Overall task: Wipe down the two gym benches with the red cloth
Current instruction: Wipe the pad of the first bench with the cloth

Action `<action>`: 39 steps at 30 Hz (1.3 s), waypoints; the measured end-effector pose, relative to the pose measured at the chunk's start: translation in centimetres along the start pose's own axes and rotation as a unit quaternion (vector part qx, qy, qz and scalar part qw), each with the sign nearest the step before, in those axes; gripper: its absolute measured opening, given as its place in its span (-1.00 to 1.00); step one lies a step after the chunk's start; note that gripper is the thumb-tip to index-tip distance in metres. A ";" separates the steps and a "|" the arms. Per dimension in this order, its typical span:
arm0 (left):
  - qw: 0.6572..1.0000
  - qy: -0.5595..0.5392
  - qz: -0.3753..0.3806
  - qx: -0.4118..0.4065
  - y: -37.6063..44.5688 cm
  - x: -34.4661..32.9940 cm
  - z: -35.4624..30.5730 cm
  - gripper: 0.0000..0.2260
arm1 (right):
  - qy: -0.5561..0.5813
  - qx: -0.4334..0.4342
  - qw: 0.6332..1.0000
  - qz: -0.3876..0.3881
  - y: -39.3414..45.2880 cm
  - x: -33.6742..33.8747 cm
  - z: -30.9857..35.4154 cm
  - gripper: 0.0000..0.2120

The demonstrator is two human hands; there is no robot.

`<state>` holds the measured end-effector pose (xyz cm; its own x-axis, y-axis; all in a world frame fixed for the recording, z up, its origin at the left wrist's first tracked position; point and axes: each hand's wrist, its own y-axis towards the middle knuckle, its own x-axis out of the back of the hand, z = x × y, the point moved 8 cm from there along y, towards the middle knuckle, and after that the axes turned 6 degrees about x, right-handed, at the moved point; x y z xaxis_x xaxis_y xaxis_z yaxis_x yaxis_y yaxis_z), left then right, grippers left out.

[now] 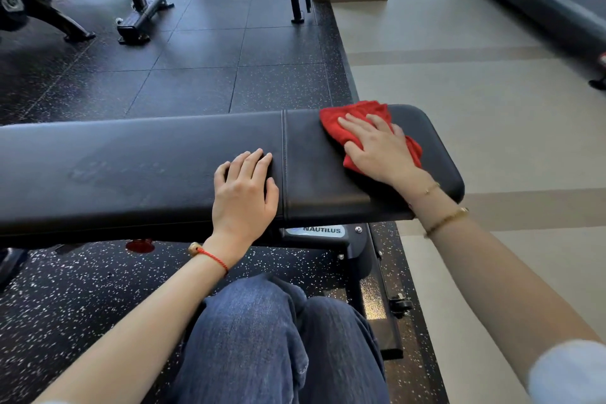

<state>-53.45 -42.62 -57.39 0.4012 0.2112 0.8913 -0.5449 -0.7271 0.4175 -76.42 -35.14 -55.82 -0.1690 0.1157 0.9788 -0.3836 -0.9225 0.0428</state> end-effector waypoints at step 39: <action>1.000 -0.007 -0.002 -0.006 -0.2 -0.2 0.3 -0.57 | 0.000 0.010 0.999 -0.030 -2.2 0.8 -3.9 -0.50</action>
<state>-53.23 -42.68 -57.67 0.4131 0.2045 0.8874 -0.5519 -0.7189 0.4226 -79.27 -31.58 -55.86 -0.1460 0.1716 0.9743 -0.3753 -0.9208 0.1059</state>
